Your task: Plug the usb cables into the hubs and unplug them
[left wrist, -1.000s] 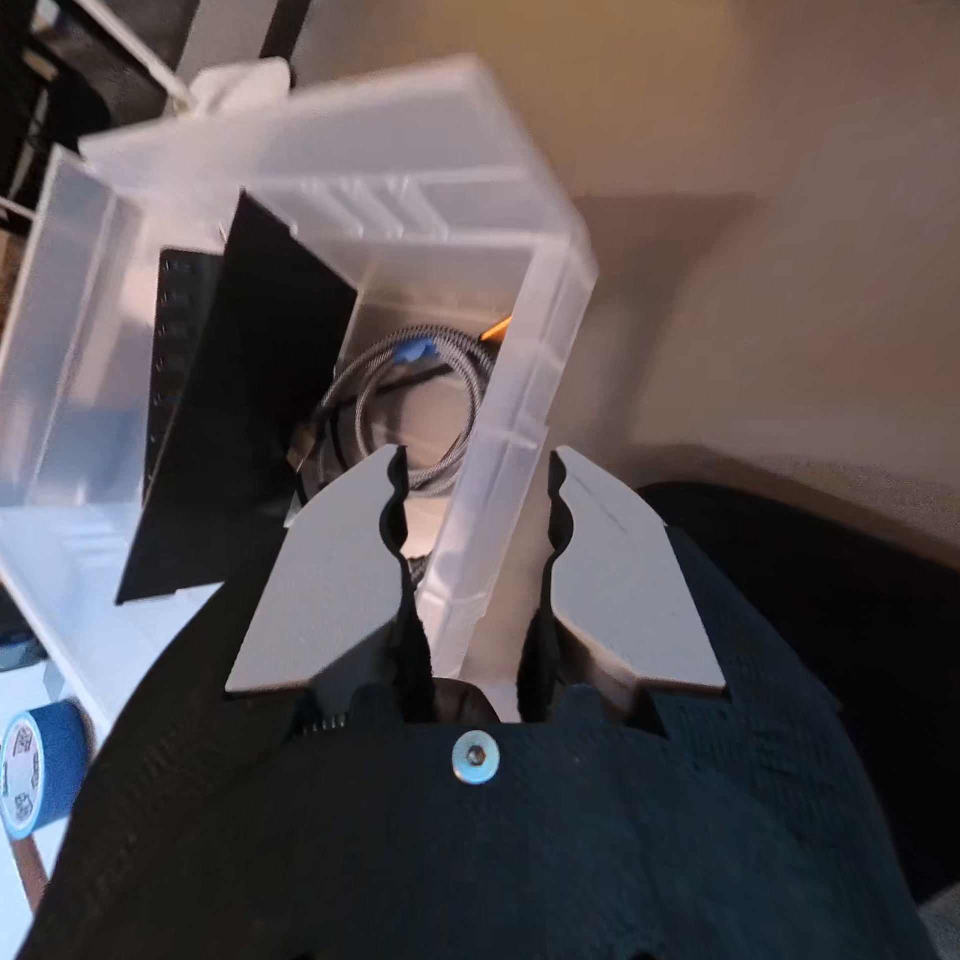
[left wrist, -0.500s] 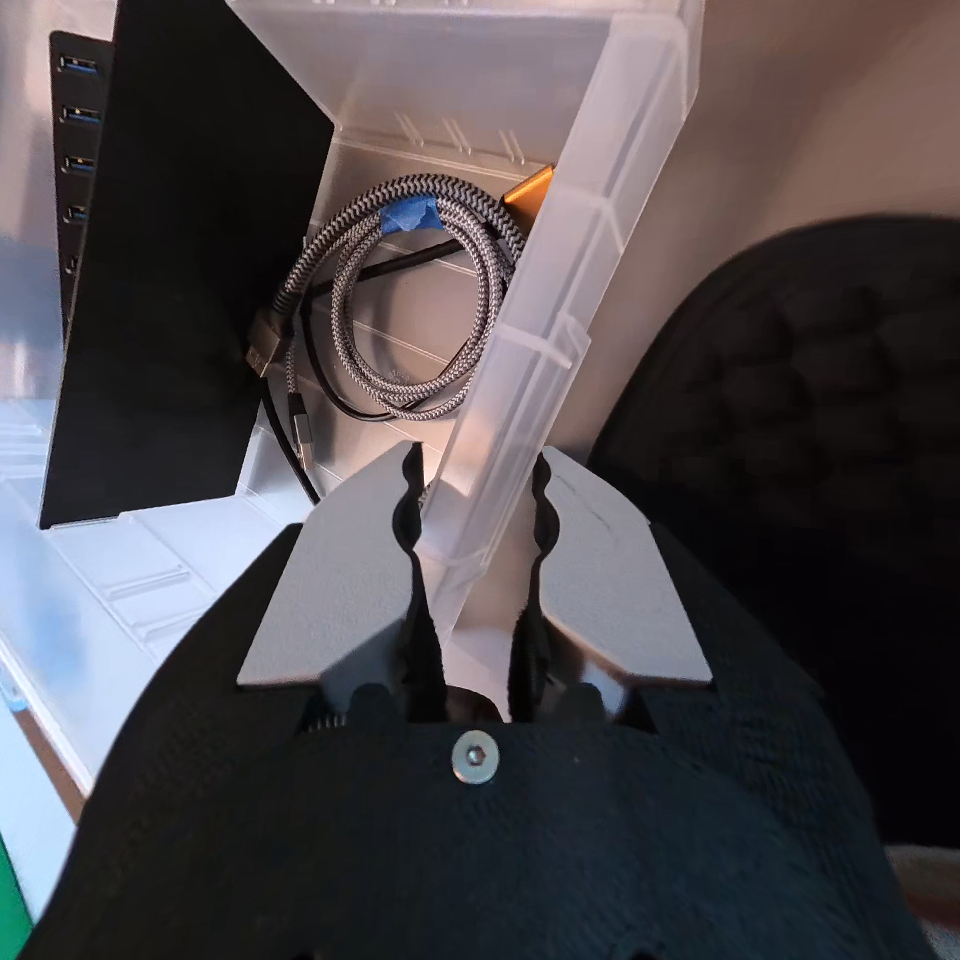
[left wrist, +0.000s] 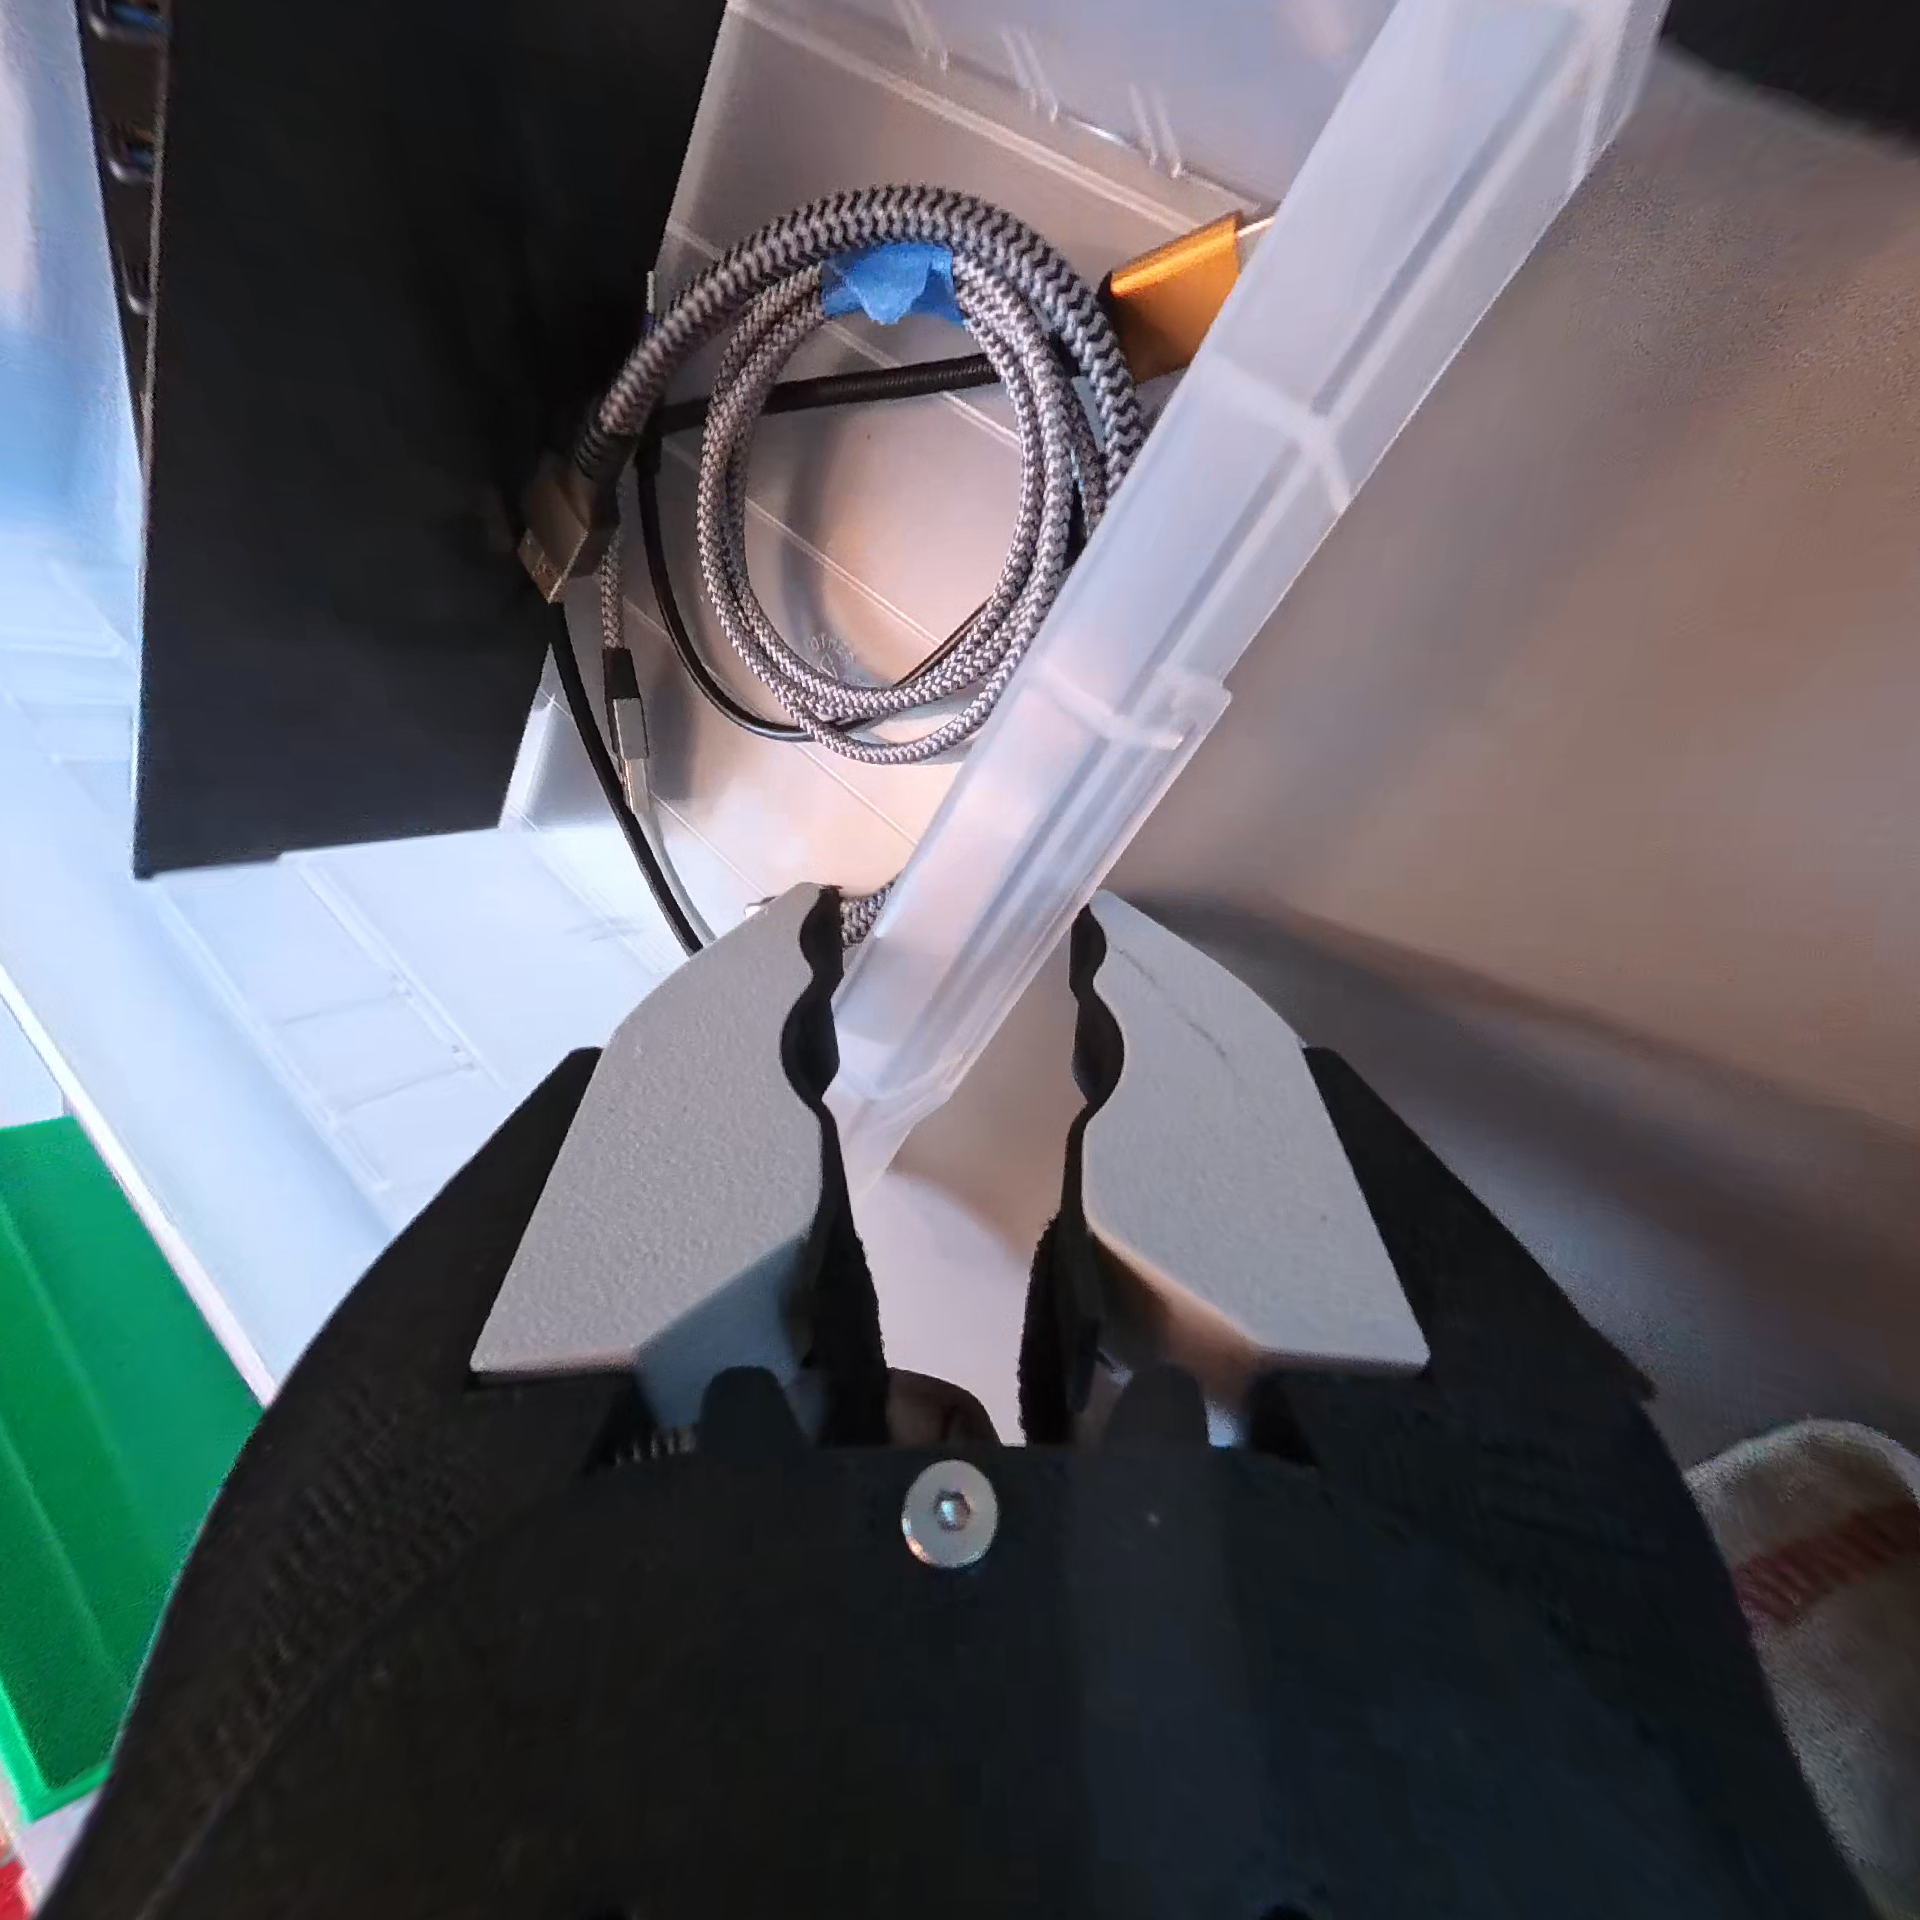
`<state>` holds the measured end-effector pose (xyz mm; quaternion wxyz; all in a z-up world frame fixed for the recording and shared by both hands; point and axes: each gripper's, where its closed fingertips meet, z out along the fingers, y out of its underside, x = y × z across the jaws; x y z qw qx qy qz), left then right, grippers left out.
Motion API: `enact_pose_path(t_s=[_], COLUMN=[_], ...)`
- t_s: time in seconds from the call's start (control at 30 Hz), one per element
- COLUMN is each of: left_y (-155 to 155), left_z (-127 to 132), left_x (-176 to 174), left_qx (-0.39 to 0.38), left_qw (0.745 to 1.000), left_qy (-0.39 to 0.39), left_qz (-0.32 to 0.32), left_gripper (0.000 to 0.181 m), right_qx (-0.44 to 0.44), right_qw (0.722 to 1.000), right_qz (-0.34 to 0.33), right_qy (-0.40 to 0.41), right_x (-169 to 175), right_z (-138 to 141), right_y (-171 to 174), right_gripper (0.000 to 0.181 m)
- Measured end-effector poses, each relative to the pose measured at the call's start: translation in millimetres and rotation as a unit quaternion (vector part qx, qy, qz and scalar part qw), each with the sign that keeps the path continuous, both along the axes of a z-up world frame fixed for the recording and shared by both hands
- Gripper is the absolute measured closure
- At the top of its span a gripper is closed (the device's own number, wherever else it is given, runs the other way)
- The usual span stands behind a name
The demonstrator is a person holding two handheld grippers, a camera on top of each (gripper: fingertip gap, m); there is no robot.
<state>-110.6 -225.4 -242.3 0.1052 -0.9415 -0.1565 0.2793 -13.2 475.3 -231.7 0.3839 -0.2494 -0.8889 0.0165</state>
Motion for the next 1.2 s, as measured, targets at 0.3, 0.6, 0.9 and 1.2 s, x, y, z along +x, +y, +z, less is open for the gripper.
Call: enact_pose_path(t_s=[0.3,0.6,0.9,1.2], left_y=[-52.2,-41.3,0.0,-4.2], left_z=[1.3,25.7,132.9,79.3], left_x=[55.3,77.4,3.0,-118.3], left_qx=[-0.03,0.122,0.289,0.211], left_qw=[0.999,0.992,0.95,0.962], left_qy=[0.014,-0.01,0.115,-0.166], left_qz=[-0.035,0.033,0.026,0.042], left_gripper=[0.143,0.113,0.11,0.111], right_qx=[-0.016,-0.199,-0.343,-0.482], right_qw=[1.0,0.98,0.879,0.761], right_qz=[-0.007,-0.017,0.198,0.397], right_qy=[-0.012,0.001,0.264,0.175], right_x=[40.2,64.6,49.9,35.0], right_z=[-0.4,25.1,163.7,142.4], right_y=[6.7,-21.3,-141.9,-299.2], right_gripper=[0.144,0.119,0.111,0.111])
